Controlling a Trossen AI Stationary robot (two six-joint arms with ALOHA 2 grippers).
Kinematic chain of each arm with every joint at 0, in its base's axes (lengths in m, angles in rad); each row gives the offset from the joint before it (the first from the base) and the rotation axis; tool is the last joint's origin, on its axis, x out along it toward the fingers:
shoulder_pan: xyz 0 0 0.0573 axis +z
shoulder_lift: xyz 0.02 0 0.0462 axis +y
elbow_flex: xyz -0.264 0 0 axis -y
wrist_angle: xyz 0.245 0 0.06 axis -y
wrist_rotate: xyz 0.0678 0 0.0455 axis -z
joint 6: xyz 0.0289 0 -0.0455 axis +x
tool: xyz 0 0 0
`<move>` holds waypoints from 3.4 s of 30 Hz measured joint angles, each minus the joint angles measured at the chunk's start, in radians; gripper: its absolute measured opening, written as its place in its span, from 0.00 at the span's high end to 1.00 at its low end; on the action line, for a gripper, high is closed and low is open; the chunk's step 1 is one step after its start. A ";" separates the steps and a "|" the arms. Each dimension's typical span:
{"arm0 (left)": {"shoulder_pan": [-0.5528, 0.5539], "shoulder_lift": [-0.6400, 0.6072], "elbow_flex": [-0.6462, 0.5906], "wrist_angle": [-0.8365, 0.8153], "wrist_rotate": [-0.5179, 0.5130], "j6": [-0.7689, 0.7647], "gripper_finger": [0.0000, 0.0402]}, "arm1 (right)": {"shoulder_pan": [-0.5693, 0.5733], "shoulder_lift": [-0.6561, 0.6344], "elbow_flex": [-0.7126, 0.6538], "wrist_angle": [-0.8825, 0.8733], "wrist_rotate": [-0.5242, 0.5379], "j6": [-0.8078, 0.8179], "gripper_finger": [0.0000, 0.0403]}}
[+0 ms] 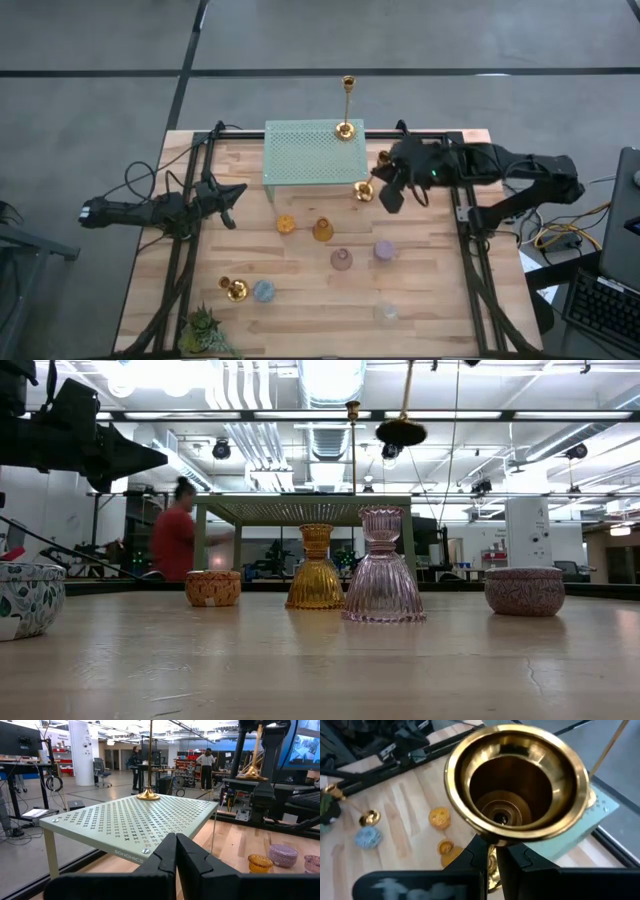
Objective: Pick & Place candle stick holders
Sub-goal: Put the right gold candle holder on the shelf aligned with the other gold candle holder
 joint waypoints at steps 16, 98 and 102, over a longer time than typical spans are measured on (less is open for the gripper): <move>0.000 0.000 0.000 0.000 0.000 0.000 0.98 | -0.285 0.202 0.084 0.099 -0.178 -0.149 0.97; 0.000 0.000 0.000 0.000 0.000 0.000 0.98 | -0.447 0.439 0.261 0.044 -0.167 -0.255 0.65; 0.000 0.000 0.000 0.000 0.000 0.000 0.98 | -0.447 0.439 0.261 0.041 -0.167 -0.256 0.58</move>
